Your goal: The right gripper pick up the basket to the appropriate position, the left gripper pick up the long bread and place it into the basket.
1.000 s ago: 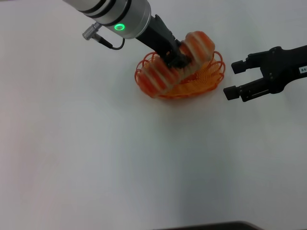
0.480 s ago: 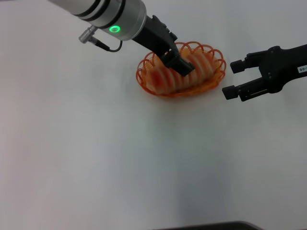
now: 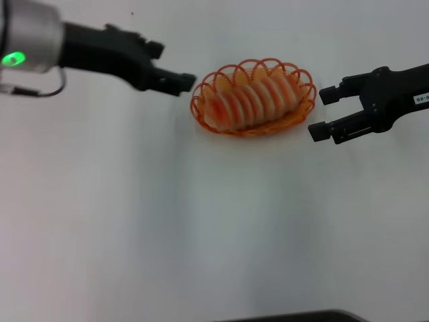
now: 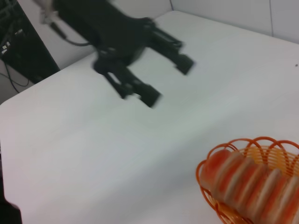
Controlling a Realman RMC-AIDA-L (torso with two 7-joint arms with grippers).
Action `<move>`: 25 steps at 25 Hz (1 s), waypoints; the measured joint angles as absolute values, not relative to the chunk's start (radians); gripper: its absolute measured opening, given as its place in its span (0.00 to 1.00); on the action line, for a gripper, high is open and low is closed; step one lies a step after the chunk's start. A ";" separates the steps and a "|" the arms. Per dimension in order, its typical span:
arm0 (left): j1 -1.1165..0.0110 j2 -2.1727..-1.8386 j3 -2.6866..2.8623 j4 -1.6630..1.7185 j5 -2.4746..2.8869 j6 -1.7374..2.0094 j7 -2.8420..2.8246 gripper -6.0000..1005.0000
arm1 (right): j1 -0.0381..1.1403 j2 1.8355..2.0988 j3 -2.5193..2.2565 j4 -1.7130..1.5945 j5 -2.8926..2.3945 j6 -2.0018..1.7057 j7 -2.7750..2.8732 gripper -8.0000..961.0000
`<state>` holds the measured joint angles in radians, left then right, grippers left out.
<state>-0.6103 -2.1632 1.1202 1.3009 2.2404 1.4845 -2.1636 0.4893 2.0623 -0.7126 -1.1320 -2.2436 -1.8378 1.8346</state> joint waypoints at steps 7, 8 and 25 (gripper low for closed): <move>-0.459 -2.131 0.754 1.212 2.143 1.782 -1.962 0.88 | 0.490 2.069 -0.678 -1.119 -2.239 -1.832 1.835 0.99; -0.441 -2.119 0.714 1.181 2.141 1.835 -1.929 0.88 | 0.492 2.069 -0.672 -1.114 -2.239 -1.831 1.834 0.99; -0.389 -2.079 0.634 1.088 2.147 1.888 -1.883 0.88 | 0.490 2.061 -0.638 -1.070 -2.241 -1.815 1.831 0.99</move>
<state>-0.3889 -2.0787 0.6339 1.0877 2.1471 1.8876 -1.8833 0.4898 2.0613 -0.6380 -1.0701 -2.2408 -1.8149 1.8315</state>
